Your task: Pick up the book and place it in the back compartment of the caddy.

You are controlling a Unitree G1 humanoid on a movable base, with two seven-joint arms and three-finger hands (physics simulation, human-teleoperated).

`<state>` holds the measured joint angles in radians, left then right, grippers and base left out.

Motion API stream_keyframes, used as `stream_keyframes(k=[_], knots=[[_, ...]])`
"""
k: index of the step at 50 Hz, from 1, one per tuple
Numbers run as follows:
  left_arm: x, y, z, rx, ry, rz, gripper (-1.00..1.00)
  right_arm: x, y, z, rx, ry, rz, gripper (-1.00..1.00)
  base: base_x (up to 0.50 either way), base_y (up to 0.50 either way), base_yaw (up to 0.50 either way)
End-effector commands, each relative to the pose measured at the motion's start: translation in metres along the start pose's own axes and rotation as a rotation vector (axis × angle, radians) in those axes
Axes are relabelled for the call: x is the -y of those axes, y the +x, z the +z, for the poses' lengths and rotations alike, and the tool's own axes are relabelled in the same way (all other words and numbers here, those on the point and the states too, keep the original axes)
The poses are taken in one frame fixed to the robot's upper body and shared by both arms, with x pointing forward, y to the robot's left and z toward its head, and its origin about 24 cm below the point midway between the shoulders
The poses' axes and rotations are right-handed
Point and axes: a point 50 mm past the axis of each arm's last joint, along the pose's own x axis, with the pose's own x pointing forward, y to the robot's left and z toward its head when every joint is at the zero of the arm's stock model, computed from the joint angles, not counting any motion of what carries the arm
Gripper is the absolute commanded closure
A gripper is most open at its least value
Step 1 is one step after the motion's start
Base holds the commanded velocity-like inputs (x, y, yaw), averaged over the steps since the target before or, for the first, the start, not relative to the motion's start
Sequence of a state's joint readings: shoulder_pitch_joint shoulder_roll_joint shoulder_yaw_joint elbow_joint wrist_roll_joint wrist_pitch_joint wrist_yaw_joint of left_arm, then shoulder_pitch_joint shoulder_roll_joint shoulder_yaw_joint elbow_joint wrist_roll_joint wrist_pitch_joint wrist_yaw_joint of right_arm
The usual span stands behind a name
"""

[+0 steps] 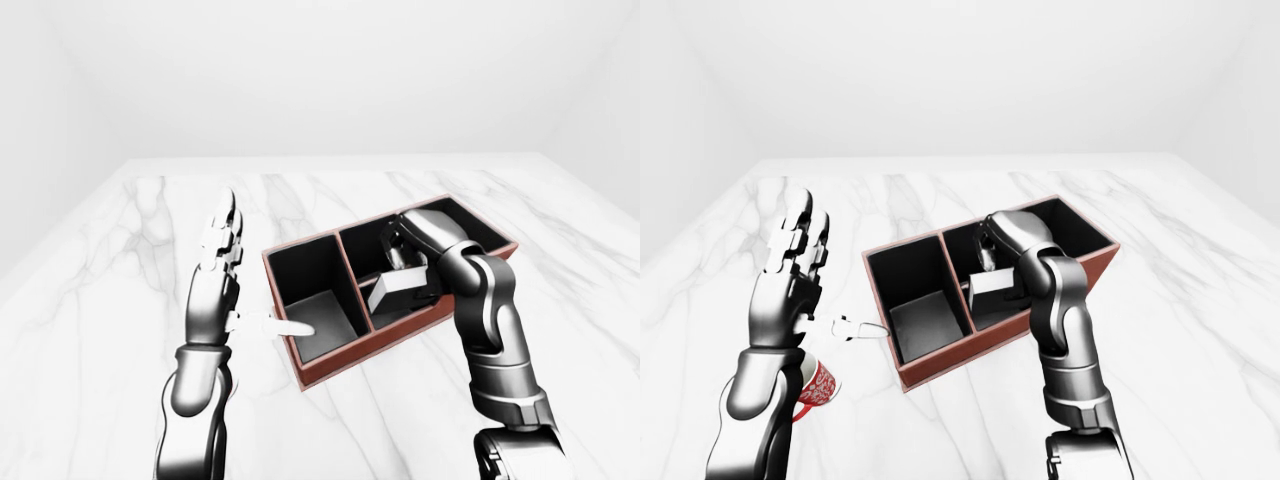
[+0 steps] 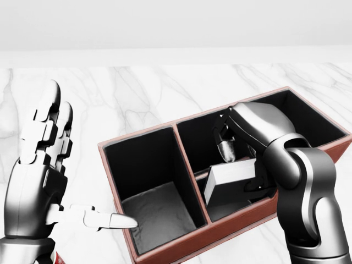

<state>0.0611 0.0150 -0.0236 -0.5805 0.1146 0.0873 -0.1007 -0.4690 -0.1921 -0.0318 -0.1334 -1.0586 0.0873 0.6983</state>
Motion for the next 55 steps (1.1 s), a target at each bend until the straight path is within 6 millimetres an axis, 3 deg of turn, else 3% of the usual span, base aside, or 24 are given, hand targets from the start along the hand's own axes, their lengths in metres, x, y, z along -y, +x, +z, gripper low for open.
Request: stream_keyframes(k=[1, 21, 55], knots=[[0.0008, -0.0005, -0.0007, -0.004, 0.001, -0.002, -1.0, 0.0029, 0.0006, -0.0018, -0.002, 0.005, -0.006, 1.0, 0.0, 0.0, 0.0], [0.0011, -0.0003, -0.0009, -0.005, 0.004, -0.002, -1.0, -0.0036, 0.0045, -0.0062, -0.006, 0.033, 0.03, 1.0, 0.0, 0.0, 0.0], [0.0024, -0.0017, -0.0067, -0.032, 0.004, -0.005, -1.0, 0.0037, 0.0104, -0.0095, -0.001, 0.048, 0.031, 1.0, 0.0, 0.0, 0.0]])
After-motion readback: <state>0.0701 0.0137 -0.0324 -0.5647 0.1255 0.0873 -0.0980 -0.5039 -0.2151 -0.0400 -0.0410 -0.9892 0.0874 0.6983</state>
